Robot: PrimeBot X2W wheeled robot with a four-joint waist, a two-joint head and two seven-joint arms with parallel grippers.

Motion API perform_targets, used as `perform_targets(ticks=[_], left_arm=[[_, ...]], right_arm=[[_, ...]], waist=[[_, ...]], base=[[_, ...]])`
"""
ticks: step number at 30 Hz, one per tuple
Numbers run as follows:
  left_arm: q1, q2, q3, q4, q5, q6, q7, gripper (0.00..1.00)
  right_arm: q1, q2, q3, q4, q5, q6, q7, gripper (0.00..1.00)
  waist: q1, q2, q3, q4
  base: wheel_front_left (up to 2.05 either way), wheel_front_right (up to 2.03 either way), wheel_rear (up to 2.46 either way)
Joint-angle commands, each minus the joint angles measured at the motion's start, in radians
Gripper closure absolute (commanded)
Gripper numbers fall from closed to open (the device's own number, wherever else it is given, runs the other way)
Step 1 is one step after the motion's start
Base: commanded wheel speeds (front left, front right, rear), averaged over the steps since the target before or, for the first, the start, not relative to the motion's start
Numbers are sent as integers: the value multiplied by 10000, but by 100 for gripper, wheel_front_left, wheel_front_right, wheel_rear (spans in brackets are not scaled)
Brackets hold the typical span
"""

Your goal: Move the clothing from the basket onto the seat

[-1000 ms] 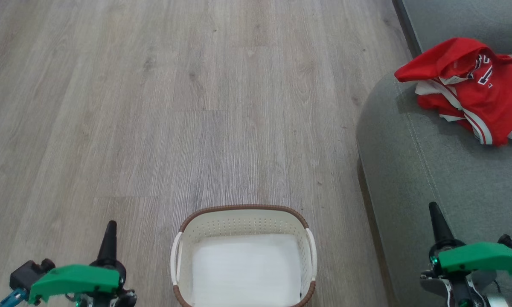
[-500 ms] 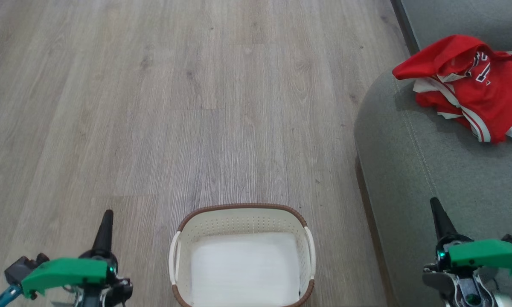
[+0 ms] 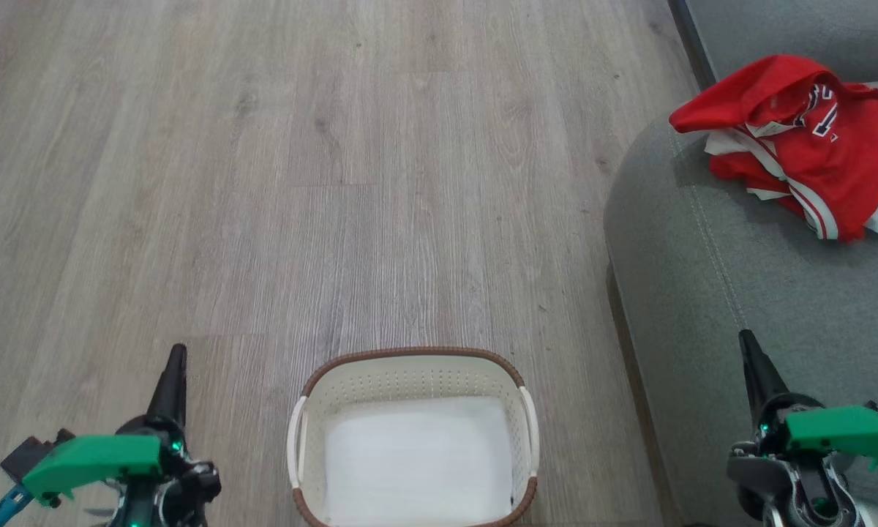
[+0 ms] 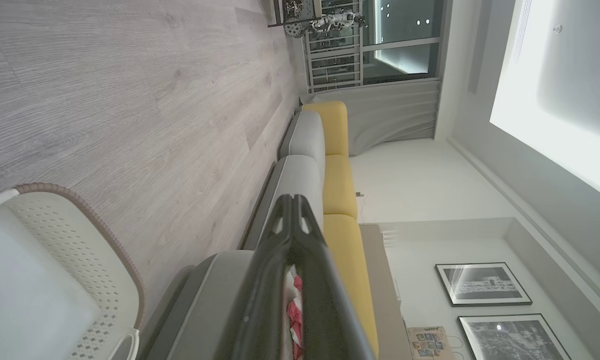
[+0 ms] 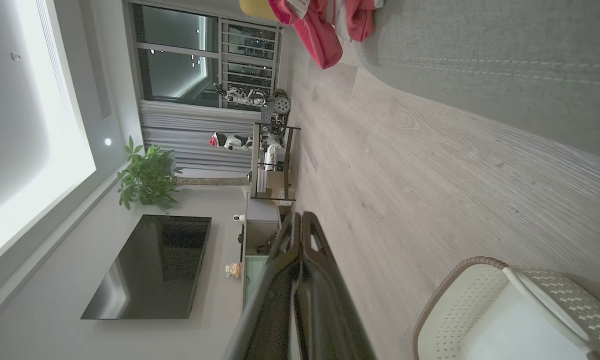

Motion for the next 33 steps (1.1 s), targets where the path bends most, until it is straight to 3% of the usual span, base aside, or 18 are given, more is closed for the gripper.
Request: perform_targets(ticks=[1,11,33], left_arm=[[-631,57,427,-274,-289,-154,82,100],[-829,49,619,-257,-1272,-318,343,100],[-829,47,623,-258,-1269,-318,346,100]], right_arm=[[-619,-53,140,-406,333,77,150,100],[-721,-54,88,-458,1347,83,410,100],[-721,-54,89,-458,1348,83,410,100]], waist=[[0,0,6,-8],[0,0,41,-57],[0,0,41,-57]], base=[[0,0,0],[0,0,0],[0,0,0]])
